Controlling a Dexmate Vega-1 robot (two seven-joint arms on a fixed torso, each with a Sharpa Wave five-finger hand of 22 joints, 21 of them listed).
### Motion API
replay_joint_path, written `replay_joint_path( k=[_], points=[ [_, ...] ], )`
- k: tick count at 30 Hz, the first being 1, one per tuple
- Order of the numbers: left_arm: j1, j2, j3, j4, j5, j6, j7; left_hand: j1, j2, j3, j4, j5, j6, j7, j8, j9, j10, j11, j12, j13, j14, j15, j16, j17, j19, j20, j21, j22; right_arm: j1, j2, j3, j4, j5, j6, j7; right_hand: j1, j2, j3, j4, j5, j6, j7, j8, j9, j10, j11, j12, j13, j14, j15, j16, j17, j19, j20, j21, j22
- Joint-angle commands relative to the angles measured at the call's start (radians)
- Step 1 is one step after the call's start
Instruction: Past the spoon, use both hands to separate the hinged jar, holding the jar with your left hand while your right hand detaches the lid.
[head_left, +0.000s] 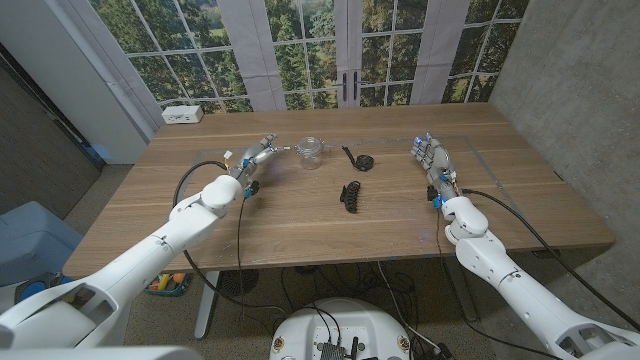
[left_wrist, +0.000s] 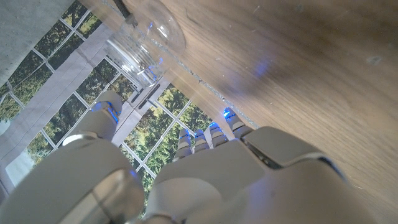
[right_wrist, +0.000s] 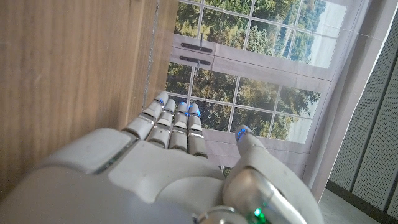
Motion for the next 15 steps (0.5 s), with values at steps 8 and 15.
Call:
replay_joint_path(
  k=[8,15],
  points=[
    [-0.061,-0.002,0.074,0.019,0.088,0.051,-0.041,0.021,-0.003,-0.005,0.0,0.0,-0.007,0.002,0.0,0.004,-0.004,-0.002,0.001,0.003,-0.01,-0.003,-0.001,0.002,-0.005,-0.001,-0.008,0.002,-0.037,-0.001,0.0,-0.041,-0.016,0.036,-0.011,-0.005,0.0,-0.001,-0.007,0.0,0.007,0.008,0.009,0.002,0.011,0.004,0.005,0.0,0.006,0.008,-0.004,0.001,0.008,0.004,-0.003,0.002],
    [-0.082,-0.01,0.1,0.027,0.132,0.061,-0.039,0.029,-0.006,-0.005,0.0,0.0,0.0,0.002,0.003,0.004,0.001,-0.005,0.004,0.003,-0.005,-0.006,0.002,0.002,0.003,-0.003,-0.011,0.002,-0.052,-0.004,0.007,-0.049,-0.011,0.045,-0.012,-0.006,0.0,-0.002,-0.011,0.0,0.007,0.008,0.009,0.002,0.015,0.004,0.005,-0.001,0.008,0.009,-0.005,-0.001,0.009,0.006,-0.004,0.003]
  ],
)
